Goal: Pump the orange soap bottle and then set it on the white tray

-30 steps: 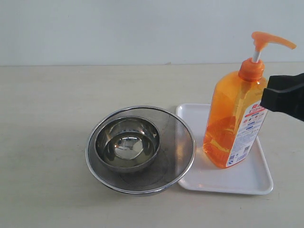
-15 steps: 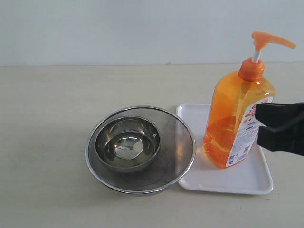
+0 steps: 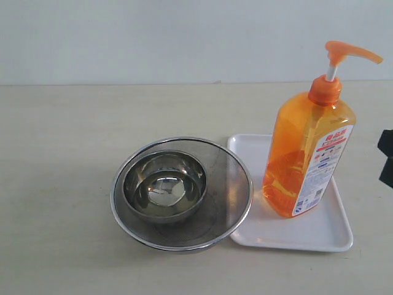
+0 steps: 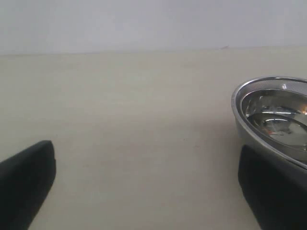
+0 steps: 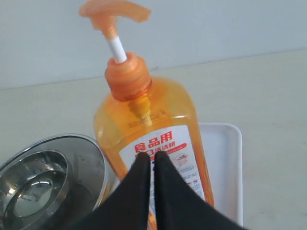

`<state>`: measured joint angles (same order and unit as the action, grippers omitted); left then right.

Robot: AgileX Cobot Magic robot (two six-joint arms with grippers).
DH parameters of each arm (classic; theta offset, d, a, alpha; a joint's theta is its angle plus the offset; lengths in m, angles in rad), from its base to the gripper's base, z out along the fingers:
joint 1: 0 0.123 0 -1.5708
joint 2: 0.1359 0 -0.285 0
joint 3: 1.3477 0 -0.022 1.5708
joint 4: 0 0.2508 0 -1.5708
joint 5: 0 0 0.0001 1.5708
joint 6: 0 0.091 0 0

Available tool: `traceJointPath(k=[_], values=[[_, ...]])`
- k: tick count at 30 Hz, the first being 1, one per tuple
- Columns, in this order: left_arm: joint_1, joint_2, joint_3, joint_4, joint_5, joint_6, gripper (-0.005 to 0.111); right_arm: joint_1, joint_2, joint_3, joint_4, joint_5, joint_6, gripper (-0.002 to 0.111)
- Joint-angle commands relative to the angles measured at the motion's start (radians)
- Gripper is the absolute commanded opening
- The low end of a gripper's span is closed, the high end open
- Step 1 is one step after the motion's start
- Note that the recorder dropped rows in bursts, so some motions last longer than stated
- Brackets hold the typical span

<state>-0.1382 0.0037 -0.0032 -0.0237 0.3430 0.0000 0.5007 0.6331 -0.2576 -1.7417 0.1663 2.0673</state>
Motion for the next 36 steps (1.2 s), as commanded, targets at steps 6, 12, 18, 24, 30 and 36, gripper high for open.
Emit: traceJointPath(k=[6, 12, 18, 24, 30, 36], values=[[0.004, -0.004, 0.003, -0.009, 0.000, 0.008, 0.096, -0.003, -0.005, 0.005, -0.003, 0.020, 0.025, 0.000], [0.004, -0.004, 0.003, -0.009, 0.000, 0.008, 0.096, -0.003, -0.005, 0.005, -0.003, -0.011, 0.025, 0.000], [0.004, -0.004, 0.003, -0.009, 0.000, 0.008, 0.096, -0.003, -0.005, 0.005, -0.003, 0.012, 0.025, 0.000], [0.004, -0.004, 0.003, -0.009, 0.000, 0.008, 0.096, -0.003, -0.005, -0.001, 0.458, 0.008, -0.485, 0.000], [0.004, -0.004, 0.003, -0.009, 0.000, 0.008, 0.096, -0.001, -0.005, -0.003, 1.078, -0.230, -1.155, 0.000], [0.004, -0.004, 0.003, -0.009, 0.000, 0.008, 0.096, -0.001, -0.003, 0.044, 1.558, -0.381, -1.712, 0.000]])
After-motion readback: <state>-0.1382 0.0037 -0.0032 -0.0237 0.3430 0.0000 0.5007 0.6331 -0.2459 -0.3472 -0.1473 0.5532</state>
